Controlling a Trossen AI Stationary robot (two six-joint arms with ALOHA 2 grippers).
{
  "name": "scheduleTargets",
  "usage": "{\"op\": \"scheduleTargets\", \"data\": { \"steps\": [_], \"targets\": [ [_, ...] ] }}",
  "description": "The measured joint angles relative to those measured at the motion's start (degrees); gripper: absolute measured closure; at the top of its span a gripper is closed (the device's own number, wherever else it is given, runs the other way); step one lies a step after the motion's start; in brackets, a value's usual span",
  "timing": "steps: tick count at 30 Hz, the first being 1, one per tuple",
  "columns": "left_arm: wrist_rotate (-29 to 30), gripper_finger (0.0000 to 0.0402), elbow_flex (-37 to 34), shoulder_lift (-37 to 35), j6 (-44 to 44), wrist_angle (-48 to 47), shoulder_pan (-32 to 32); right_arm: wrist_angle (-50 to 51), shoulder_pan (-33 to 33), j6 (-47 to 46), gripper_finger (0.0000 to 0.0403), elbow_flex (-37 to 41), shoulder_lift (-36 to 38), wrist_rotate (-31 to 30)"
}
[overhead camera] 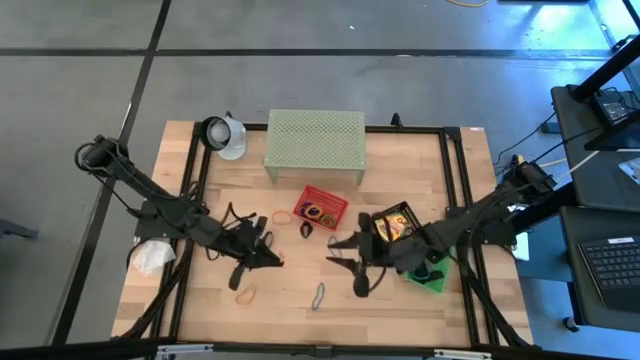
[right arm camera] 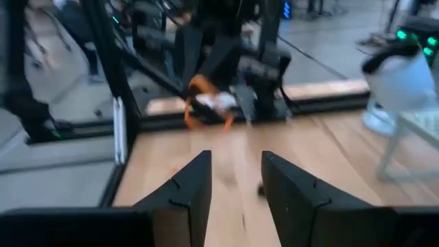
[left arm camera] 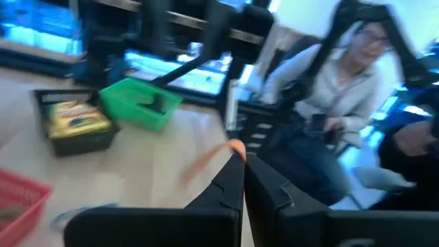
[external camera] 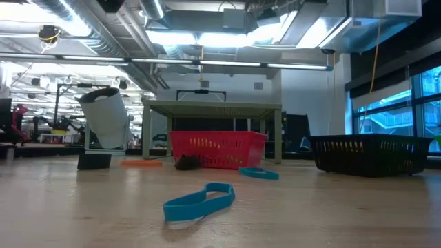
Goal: Pick & Place Office Desk Supplies
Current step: Put the orange rubber band into the green bin
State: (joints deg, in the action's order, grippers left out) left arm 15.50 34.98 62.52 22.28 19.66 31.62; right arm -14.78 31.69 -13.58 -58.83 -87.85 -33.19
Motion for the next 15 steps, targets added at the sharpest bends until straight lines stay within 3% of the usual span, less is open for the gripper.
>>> {"op": "scheduleTargets", "data": {
  "steps": [7, 15],
  "targets": [
    [-5.2, 0.0400, 0.0, 0.0, 0.1, 4.1, -1.8, -10.6, -5.2, 0.5, 0.0242, 0.0, -3.1, 9.7],
    [-9.3, 0.0400, 0.0, 0.0, 0.1, 6.2, -4.4, -20.7, -7.1, -0.8, 0.0217, -2.5, -11.4, 8.7]
  ]
}}
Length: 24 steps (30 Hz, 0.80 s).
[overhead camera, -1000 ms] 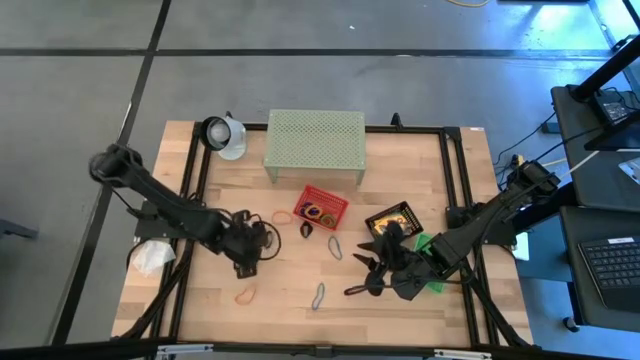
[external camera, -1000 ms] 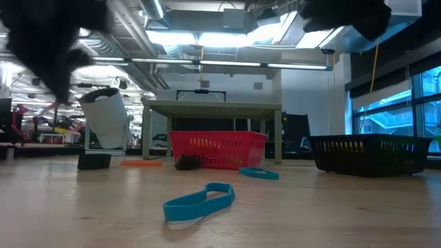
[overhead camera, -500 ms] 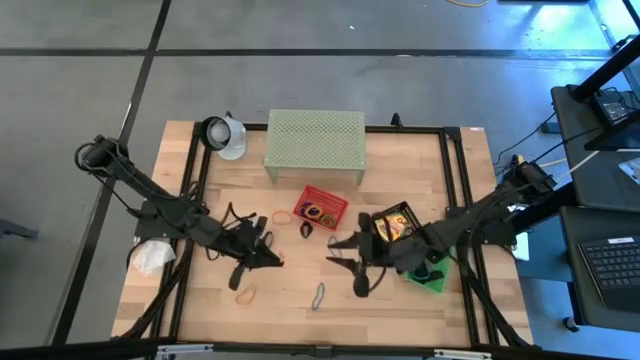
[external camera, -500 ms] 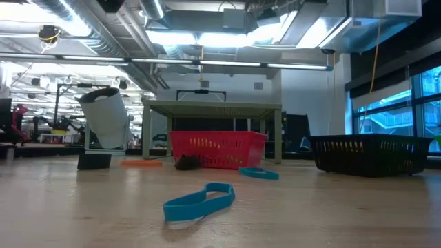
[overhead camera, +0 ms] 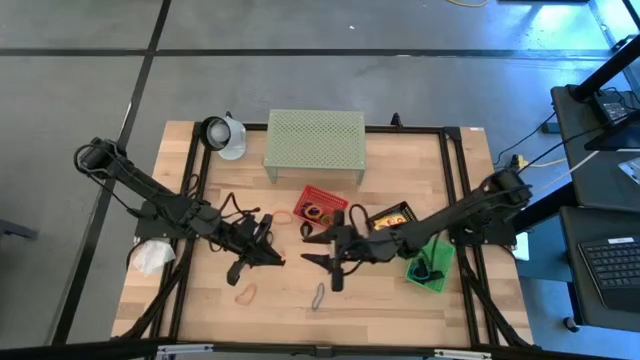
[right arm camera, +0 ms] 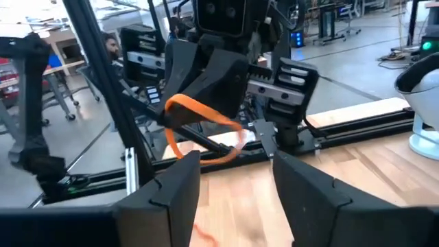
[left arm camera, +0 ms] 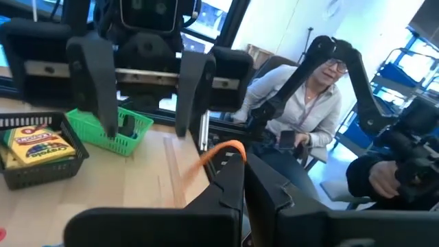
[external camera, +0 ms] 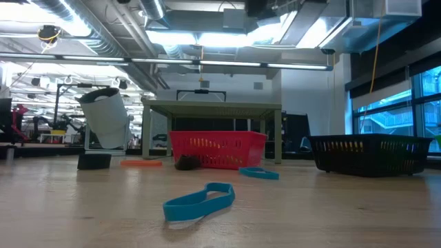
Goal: Pick & Place Office Desk Supplies
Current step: Put the orange rubber band into the green bin
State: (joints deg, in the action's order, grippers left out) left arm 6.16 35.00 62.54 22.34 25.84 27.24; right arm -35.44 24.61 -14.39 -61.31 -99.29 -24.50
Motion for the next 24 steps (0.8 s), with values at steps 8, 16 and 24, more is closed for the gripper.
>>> {"op": "scheduleTargets", "data": {
  "steps": [8, 16, 24],
  "targets": [
    [-2.3, 0.0400, 0.0, 0.0, 0.3, 0.1, -1.5, 0.6, -1.0, 4.7, 0.0223, -10.0, -7.8, -0.2],
    [-4.7, 0.0400, 0.0, 0.0, 0.6, 2.7, -1.5, 3.8, -1.8, 7.0, 0.0231, -14.9, -11.4, 0.4],
    [-5.9, 0.0400, 0.1, 0.0, 0.4, 3.1, -1.5, 3.7, -2.1, 6.3, 0.0259, -15.0, -11.7, 1.1]
  ]
}}
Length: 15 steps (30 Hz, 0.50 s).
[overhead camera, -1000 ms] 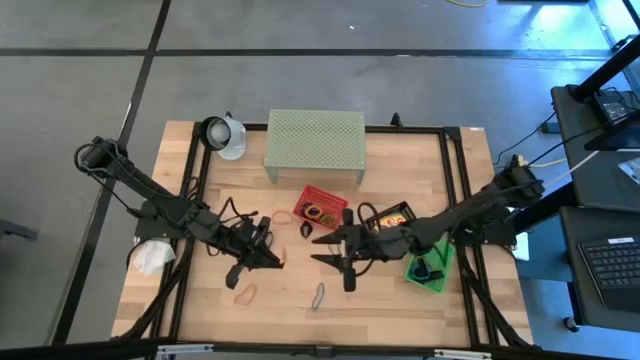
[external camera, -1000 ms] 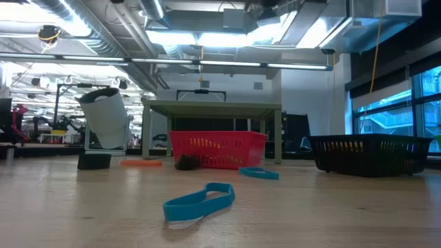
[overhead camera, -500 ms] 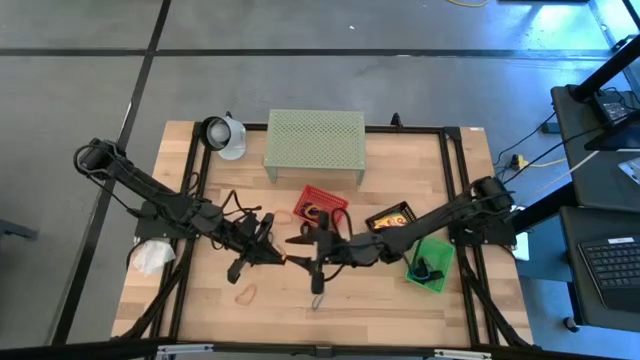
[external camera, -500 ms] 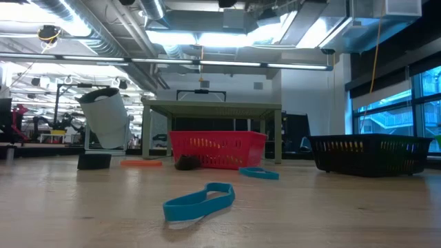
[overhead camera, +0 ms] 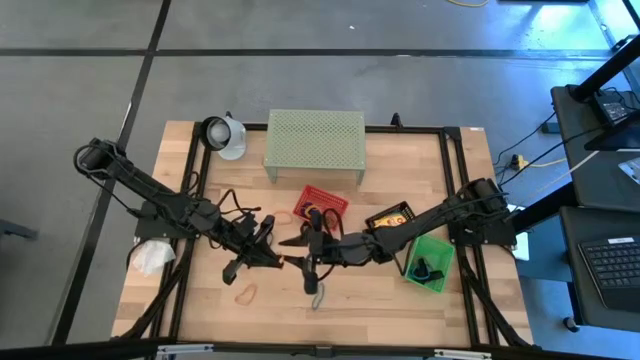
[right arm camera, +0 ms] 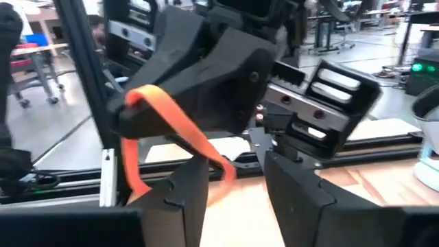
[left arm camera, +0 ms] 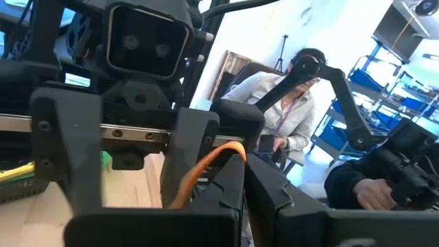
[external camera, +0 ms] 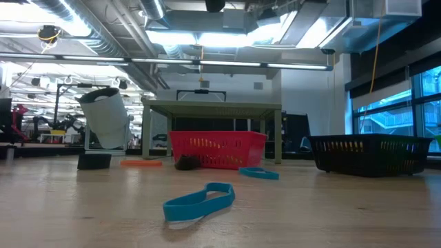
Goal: Pick & Place Office Desk Supplies
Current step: Put the orange rubber band into the green bin
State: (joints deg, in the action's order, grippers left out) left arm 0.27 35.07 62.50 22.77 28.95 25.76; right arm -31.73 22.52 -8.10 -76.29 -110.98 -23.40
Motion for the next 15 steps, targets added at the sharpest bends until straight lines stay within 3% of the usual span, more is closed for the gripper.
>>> {"op": "scheduleTargets", "data": {
  "steps": [6, 12, 15],
  "targets": [
    [0.0, 0.0400, 0.0, 0.0, -0.4, 0.0, 0.0, -0.3, 0.0, 0.0, 0.0296, 0.0, 0.0, 0.7],
    [0.0, 0.0400, 0.0, 0.0, -0.4, 0.0, 0.0, -0.4, 0.0, 1.4, 0.0390, 0.0, 0.0, 3.6],
    [0.0, 0.0400, 0.0, 0.0, -0.1, 0.0, 0.0, -0.4, 0.2, 0.9, 0.0395, 0.0, 0.0, 3.1]
  ]
}}
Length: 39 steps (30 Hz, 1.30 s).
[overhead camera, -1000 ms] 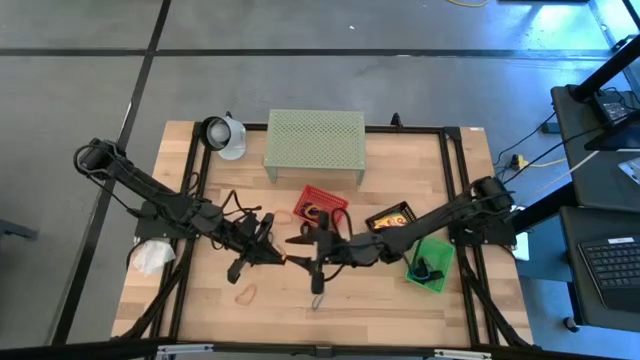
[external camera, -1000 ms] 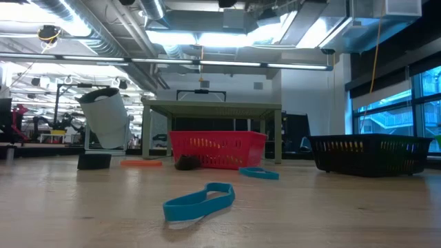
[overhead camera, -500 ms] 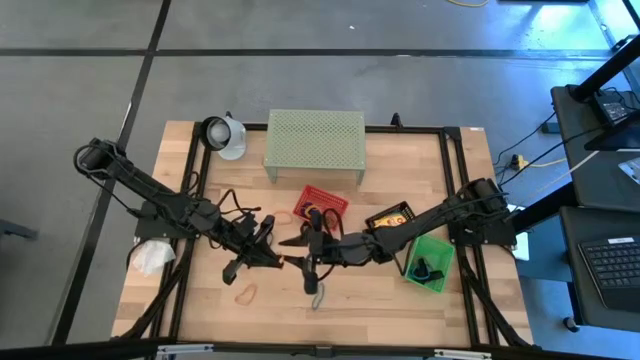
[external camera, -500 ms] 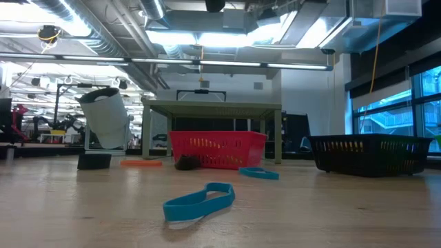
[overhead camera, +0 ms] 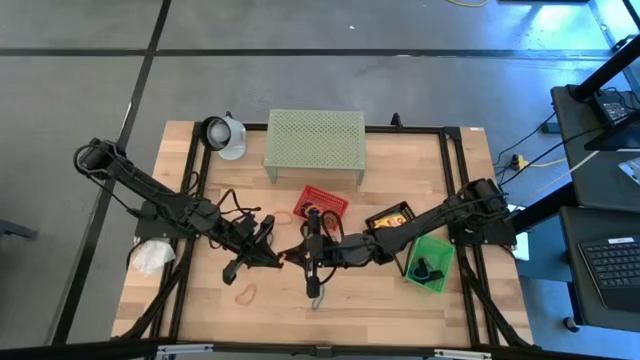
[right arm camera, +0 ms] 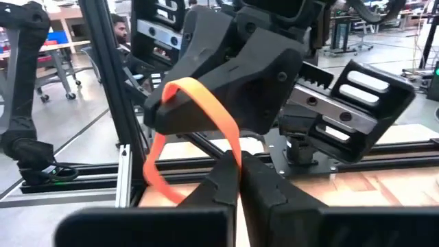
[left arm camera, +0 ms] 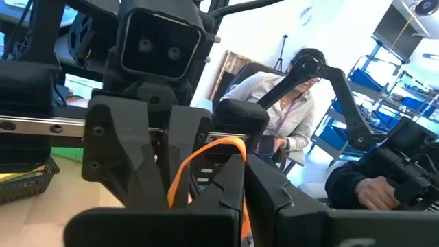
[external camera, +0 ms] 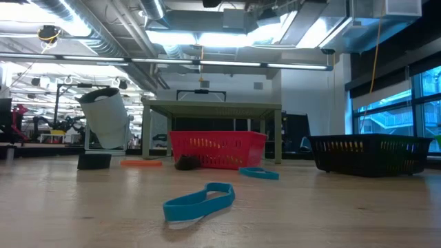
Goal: Pick & Place Office Desk Supplies
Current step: Put the orange rubber band into the green bin
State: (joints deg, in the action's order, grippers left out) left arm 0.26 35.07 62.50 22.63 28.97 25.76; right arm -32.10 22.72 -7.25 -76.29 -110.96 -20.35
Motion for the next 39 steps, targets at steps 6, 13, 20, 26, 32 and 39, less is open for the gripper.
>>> {"op": "scheduleTargets", "data": {
  "steps": [6, 13, 20, 26, 32, 39],
  "targets": [
    [-3.1, 0.0398, 0.0, 0.0, 1.6, 0.5, 0.0, 1.0, 0.2, -0.2, 0.0399, 0.0, 0.2, -0.4],
    [-4.9, 0.0355, 0.3, -1.3, 2.9, 0.9, -0.1, 7.2, 0.3, -1.3, 0.0401, 0.0, 3.8, -3.2],
    [-1.4, 0.0312, 0.3, -5.3, 3.6, -6.0, -1.8, 18.0, 0.5, -4.9, 0.0402, 0.0, 8.2, -6.7],
    [5.2, 0.0313, 0.2, -7.3, 2.4, -11.7, -3.4, 22.3, 1.3, -8.7, 0.0402, 0.0, 10.9, -5.6],
    [6.0, 0.0315, 0.2, -6.5, -0.7, -12.6, -5.9, 17.6, 1.4, -8.8, 0.0402, 0.0, 10.5, -1.8],
    [-4.0, 0.0314, 0.3, -6.6, 3.1, -20.7, -5.4, 36.4, 4.3, -16.3, 0.0403, 0.0, 13.5, -8.7]
  ]
}}
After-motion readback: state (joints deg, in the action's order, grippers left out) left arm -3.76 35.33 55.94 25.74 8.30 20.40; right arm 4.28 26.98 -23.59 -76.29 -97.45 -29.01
